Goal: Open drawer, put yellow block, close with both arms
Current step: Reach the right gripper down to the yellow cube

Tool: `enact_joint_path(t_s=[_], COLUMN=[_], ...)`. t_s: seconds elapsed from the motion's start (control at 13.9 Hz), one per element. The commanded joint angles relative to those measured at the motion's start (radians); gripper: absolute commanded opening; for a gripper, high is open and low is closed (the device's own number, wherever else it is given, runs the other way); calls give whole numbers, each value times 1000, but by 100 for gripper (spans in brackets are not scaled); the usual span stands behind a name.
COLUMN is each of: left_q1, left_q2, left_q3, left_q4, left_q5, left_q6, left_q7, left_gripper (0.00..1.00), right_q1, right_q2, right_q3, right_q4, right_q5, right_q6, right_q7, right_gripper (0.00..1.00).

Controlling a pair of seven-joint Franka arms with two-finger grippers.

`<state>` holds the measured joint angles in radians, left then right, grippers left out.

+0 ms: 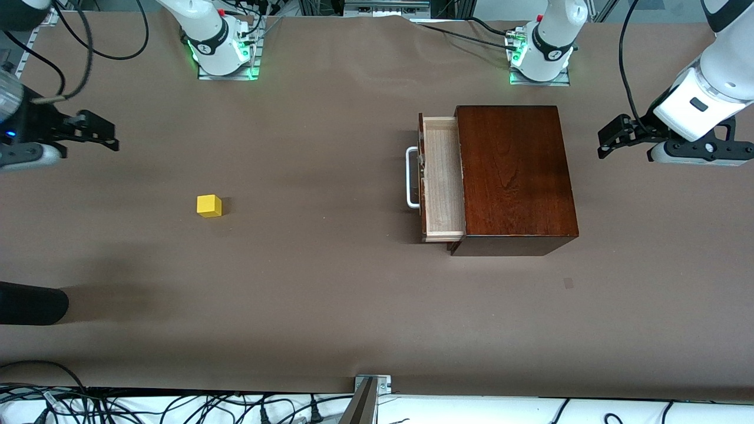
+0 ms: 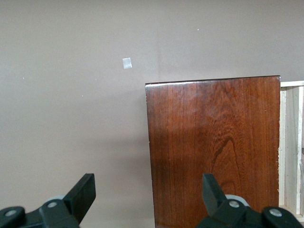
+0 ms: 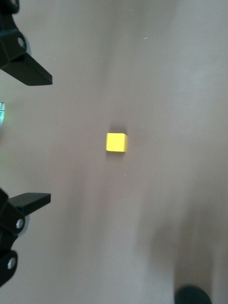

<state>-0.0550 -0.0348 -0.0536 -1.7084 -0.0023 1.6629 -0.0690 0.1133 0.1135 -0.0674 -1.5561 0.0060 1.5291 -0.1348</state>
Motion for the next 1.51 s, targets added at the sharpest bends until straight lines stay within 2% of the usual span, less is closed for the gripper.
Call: enact_joint_path(t_s=[0.0,0.07,0.22,0.36,0.58,0.94,1.3,1.44], left_q1=[6,7,7,6,6,6,6,6], left_q2=[6,6,7,6,6,6,7,6], left_q3=[-2,0,5,0,-2,-2,-3,-2], left_q4=[24,23,24,26,30,32,32,32], left_q5=[7,7,7,7,7,7,8,8], left_q6=[-19,-23,-22,-23,-25,-25,-25,-26], left_q7=[21,21,21,21,18,20,20,18], left_gripper=[100,100,100,100,100,100,100,100], right_q1=[26,32,32,32,31,31,31,31], right_q2=[101,141,155,138,130,132,201,230], right_q3=[-3,-3,-3,-3,-5,-5,-3,-3], right_q4=[19,21,-25,-152,-336,-620,-709,-710], right_q5=[-1,2,18,20,89,91,89,89], right_q6=[-27,-29,12,168,401,780,989,1028], right_q7=[-16,-19,-14,-14,-14,-16,-17,-22], right_gripper=[100,100,100,100,100,100,99,95])
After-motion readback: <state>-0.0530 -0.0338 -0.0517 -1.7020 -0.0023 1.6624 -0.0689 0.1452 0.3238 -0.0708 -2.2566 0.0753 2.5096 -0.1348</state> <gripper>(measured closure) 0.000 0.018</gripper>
